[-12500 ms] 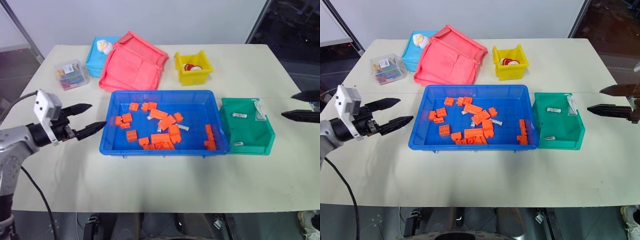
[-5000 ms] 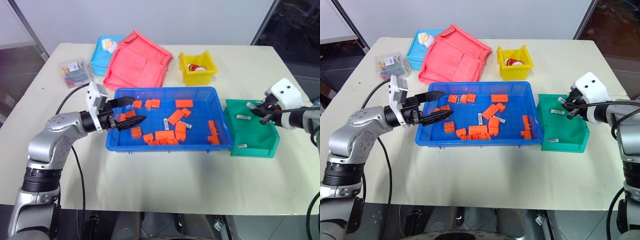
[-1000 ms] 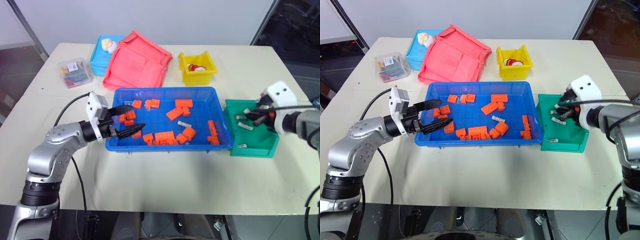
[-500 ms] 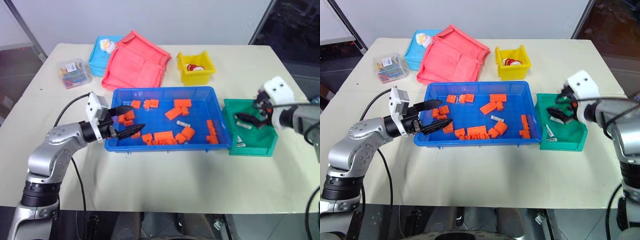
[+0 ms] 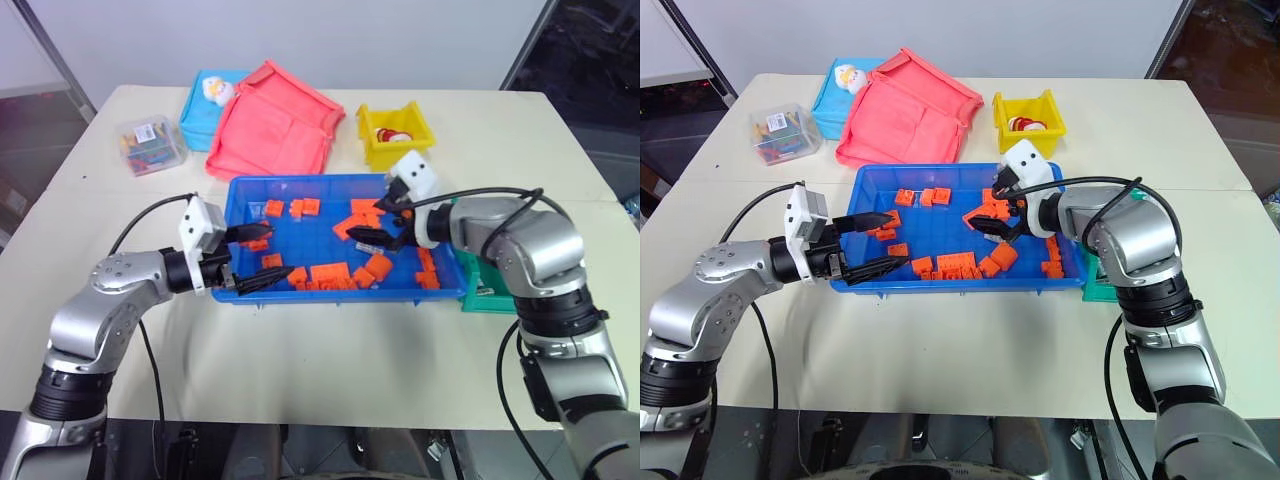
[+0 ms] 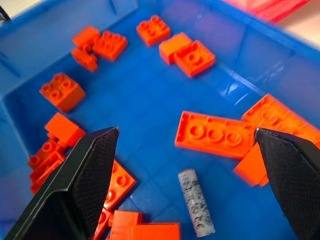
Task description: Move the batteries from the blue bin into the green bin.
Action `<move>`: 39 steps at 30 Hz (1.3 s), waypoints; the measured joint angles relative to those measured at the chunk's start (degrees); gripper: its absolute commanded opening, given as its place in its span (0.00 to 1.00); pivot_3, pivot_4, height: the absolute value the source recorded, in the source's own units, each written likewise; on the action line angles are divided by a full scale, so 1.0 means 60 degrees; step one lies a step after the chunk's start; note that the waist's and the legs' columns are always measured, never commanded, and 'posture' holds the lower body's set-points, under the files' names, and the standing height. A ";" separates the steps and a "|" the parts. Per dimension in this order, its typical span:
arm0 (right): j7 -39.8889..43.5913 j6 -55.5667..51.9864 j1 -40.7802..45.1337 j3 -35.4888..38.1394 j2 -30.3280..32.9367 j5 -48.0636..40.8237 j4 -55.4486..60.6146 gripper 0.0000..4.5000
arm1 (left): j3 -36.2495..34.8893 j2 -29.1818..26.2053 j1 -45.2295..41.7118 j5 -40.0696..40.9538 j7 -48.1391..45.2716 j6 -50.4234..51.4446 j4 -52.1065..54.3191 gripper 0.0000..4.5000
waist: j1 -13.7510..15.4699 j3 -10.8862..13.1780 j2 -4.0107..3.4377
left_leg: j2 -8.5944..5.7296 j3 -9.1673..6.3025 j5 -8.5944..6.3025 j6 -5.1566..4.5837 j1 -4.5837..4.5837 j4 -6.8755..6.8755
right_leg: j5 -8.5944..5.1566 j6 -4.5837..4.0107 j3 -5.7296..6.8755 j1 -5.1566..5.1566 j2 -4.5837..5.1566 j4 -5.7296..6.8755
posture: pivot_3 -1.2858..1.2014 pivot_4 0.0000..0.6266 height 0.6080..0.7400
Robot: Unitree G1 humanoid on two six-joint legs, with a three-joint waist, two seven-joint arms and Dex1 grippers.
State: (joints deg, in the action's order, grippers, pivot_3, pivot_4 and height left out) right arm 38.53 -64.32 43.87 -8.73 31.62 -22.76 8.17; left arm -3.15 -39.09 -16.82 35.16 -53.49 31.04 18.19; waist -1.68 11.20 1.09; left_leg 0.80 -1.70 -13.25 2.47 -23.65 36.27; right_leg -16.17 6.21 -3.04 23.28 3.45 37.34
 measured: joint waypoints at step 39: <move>0.1976 0.2262 0.0373 -0.1668 -0.0124 0.1805 -0.3166 0.12 | -0.0486 0.0427 0.0635 0.0513 0.1516 0.0377 0.1236 1.00 | -0.0127 -0.0002 0.0003 | 0.0009 -0.0003 0.0000 0.0000 0.0024 -0.0001 | 0.0000 0.0000 0.0001 -0.0013 -0.0014 0.0017 | 0.52 0.24 1.00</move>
State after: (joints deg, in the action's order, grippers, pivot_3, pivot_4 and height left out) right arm 50.38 -50.75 46.10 -18.74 30.87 -11.93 -10.83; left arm -6.07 -36.53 -13.01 38.24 -44.39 33.30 25.60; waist -2.45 11.19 1.11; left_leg 0.85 -1.72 -13.25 2.47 -23.51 36.26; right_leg -16.17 6.21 -3.03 23.20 3.37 37.44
